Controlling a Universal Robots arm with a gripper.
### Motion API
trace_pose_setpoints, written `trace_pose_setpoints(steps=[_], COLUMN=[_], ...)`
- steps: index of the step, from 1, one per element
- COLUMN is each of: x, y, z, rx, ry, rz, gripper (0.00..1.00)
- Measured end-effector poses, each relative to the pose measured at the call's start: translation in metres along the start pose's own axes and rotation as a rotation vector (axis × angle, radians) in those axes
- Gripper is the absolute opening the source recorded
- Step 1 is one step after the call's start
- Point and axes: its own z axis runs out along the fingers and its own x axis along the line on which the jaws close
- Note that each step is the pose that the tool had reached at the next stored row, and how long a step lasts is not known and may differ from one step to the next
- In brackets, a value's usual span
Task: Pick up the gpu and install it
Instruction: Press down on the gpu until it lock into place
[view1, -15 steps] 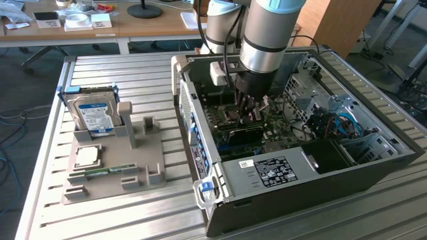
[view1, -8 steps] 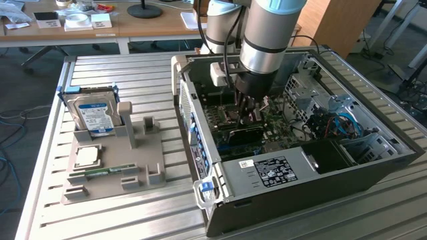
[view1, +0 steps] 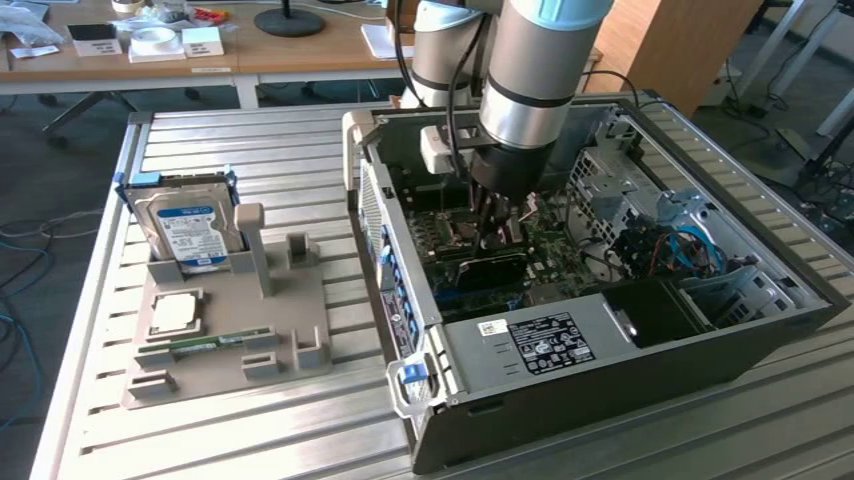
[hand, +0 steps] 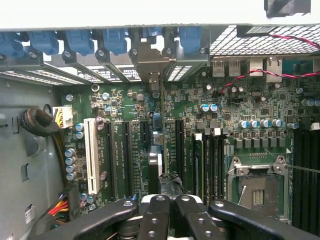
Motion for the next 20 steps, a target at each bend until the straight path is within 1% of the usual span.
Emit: trace_pose_setpoints(steps=[9, 20], x=[0.0001, 0.0001], y=[0.0000, 0.0000], z=[0.0040, 0.0054], rx=[0.0001, 0.0000], ry=[0.0000, -0.0001], rz=[0.000, 0.000], gripper=[0.11, 0.11])
